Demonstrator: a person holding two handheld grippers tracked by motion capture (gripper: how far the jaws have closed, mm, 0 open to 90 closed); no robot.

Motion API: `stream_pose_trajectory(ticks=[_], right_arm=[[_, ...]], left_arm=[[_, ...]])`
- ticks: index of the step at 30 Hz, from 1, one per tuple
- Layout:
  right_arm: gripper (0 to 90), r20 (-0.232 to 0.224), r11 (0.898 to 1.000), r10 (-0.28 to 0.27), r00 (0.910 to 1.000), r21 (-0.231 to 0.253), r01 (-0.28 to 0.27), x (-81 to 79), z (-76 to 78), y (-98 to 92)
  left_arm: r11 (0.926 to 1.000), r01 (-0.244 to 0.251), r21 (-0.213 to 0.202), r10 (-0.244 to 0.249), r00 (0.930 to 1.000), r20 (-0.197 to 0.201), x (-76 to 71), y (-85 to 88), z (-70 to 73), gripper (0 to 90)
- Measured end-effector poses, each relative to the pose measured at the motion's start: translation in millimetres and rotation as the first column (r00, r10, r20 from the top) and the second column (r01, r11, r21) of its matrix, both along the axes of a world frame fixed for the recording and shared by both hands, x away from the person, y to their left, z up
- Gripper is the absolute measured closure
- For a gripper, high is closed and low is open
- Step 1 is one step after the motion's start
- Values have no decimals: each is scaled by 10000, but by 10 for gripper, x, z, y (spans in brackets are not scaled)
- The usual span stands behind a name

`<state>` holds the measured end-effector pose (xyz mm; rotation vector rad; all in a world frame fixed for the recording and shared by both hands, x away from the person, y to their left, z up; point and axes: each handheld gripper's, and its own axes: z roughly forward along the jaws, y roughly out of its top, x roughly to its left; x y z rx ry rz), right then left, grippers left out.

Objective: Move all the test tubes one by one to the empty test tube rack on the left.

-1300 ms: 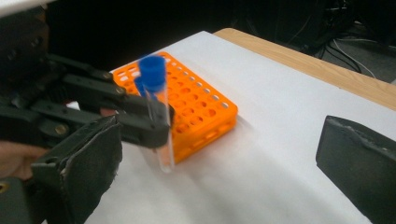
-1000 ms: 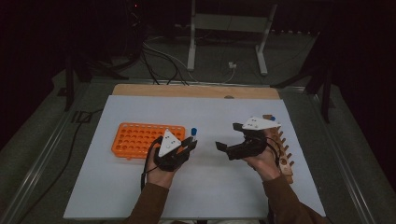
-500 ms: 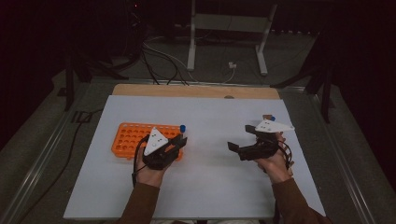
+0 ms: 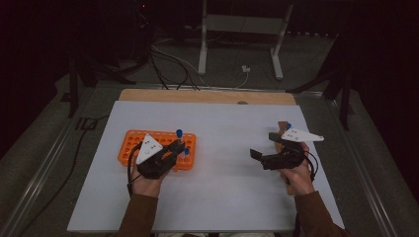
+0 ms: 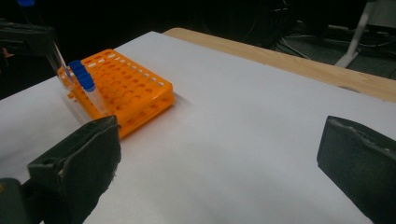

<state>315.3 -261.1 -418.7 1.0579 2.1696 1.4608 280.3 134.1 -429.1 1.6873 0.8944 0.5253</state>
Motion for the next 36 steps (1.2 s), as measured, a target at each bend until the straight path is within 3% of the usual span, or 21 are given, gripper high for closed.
stream_pose_trajectory(ticks=[5, 13, 23, 36], right_arm=[[0, -18, 9999, -128, 9999, 97, 128, 1, -5, -54], [0, -46, 9992, -246, 9997, 300, 247, -5, -2, -98], [0, -24, 9991, -227, 9997, 359, 227, -7, -9, -110], [0, -13, 9989, -246, 9997, 399, 246, -18, -9, -121]], left_arm=[[9996, 1, -270, -2, 10000, -13, -5, 104, 1, 779], [9991, -223, -369, 224, 9997, 33, 2, 240, -15, 779], [9980, -532, -339, 533, 9986, 5, 26, 350, -82, 779], [9943, -1068, 21, 1068, 9942, -119, 71, 445, -216, 779]])
